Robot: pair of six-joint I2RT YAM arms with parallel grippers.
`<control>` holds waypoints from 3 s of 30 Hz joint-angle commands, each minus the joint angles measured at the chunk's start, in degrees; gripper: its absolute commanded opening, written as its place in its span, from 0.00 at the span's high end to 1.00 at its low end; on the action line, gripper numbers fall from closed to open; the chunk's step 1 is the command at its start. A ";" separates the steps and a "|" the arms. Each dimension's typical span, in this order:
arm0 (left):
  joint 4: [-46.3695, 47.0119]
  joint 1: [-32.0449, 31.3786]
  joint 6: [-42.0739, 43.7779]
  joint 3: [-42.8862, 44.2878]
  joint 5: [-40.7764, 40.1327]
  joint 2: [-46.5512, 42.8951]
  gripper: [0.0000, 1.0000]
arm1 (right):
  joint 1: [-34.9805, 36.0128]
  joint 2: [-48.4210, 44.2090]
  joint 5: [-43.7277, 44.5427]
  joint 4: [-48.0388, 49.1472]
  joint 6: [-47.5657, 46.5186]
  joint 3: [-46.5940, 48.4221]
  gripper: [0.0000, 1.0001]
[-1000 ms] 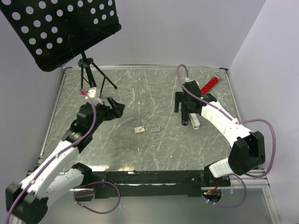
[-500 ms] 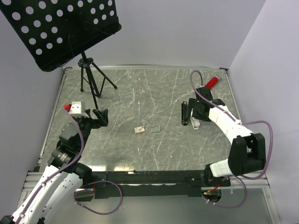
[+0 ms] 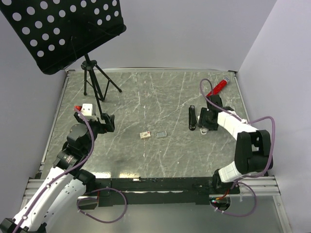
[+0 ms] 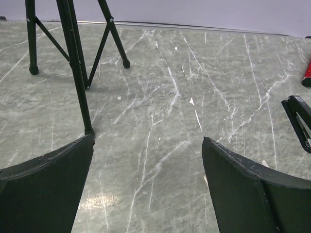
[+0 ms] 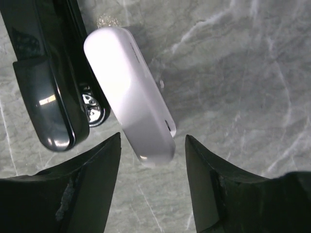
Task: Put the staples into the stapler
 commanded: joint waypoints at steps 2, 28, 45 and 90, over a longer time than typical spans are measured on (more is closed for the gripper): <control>2.45 0.25 1.65 1.17 1.00 -0.35 0.03 | -0.62 2.76 0.12 2.68 -2.00 0.57 0.49; 7.01 0.25 5.16 -1.64 6.79 -0.62 0.03 | 27.39 -20.26 -3.83 -1.37 -9.91 1.45 1.00; 10.27 0.25 9.47 -4.37 14.44 -3.87 0.03 | 55.28 4.87 -12.27 12.16 -17.12 4.17 1.00; -12.05 -30.77 35.75 20.41 37.13 54.65 0.14 | 40.52 -52.87 1.17 26.50 -3.33 -24.92 0.00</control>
